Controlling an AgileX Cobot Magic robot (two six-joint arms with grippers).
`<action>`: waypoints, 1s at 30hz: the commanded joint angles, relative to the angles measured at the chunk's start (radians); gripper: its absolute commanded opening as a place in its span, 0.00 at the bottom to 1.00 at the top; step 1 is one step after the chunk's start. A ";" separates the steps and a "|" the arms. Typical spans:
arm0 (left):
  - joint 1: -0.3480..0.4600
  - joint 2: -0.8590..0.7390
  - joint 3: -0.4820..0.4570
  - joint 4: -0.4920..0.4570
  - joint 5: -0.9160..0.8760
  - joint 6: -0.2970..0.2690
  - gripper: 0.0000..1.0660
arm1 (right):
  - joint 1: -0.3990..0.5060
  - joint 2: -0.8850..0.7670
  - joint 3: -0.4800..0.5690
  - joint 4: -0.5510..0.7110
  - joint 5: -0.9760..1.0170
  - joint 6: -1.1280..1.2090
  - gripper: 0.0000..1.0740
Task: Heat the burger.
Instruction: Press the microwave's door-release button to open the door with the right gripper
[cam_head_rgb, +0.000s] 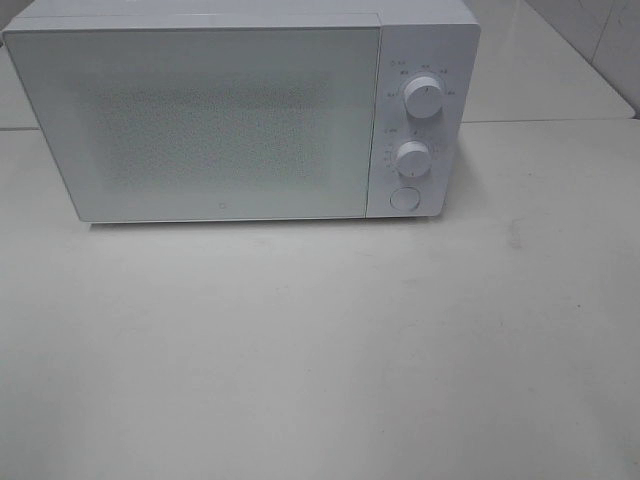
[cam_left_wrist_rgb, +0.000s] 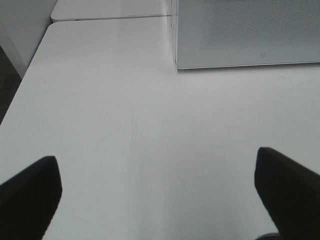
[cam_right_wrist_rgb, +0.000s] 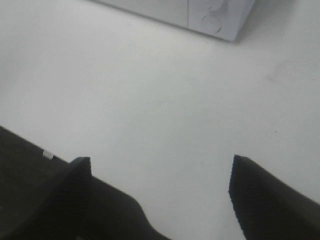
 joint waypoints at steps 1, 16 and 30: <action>0.000 -0.025 0.001 -0.003 -0.017 -0.005 0.92 | -0.093 -0.120 0.006 -0.027 0.019 0.024 0.70; 0.000 -0.025 0.001 -0.003 -0.017 -0.005 0.92 | -0.244 -0.436 0.162 -0.118 -0.029 0.089 0.70; 0.000 -0.020 0.001 -0.003 -0.017 -0.005 0.92 | -0.244 -0.587 0.267 -0.141 0.002 0.073 0.70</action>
